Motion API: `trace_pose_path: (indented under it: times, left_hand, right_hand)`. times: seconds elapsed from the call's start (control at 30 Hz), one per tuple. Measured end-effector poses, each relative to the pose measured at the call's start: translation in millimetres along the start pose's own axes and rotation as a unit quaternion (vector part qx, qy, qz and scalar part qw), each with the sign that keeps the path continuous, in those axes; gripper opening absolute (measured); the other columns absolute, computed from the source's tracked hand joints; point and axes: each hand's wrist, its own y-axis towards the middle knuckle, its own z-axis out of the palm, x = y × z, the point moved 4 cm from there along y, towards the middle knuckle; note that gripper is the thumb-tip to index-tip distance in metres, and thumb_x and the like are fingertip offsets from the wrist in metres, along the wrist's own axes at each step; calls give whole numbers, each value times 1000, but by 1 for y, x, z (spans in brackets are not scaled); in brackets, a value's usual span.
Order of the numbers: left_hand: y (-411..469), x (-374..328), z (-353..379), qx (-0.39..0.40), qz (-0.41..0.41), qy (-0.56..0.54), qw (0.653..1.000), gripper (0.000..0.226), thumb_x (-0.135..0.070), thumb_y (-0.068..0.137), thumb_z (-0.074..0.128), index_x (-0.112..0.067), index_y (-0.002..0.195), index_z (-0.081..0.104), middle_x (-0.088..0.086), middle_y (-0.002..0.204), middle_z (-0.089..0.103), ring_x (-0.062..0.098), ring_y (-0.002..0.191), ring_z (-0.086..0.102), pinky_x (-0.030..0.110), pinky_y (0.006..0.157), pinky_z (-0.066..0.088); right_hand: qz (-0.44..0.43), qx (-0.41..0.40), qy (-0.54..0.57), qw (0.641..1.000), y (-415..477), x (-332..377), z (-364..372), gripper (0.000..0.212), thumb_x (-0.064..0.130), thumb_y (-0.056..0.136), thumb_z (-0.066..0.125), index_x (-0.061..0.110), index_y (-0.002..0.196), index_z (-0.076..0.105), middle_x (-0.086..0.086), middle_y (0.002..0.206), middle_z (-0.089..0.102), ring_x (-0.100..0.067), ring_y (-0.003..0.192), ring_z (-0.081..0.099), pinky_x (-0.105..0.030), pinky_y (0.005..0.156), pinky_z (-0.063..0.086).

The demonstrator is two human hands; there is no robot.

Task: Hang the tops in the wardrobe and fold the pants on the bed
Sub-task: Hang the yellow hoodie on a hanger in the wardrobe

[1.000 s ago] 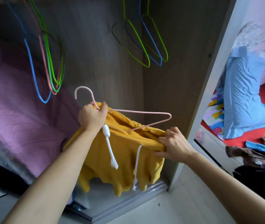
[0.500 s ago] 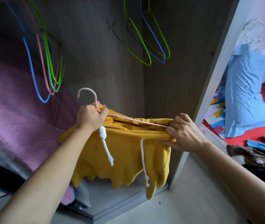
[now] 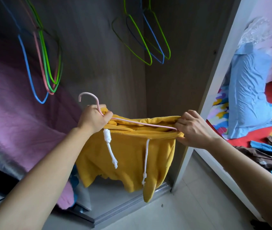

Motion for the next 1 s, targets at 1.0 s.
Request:
trace_pose_path:
  times: [1.0]
  left_hand:
    - [-12,-32,31,-48,-96,-10,994,48,-42,88,62,-20,53,37,-9,49,44,34,62,59,28,56,31]
  right_hand:
    - [-83,63,107,989,46,59,-8,21,24,94,56,25,112,68,3,114,65,-21,112,53,-43,99,42]
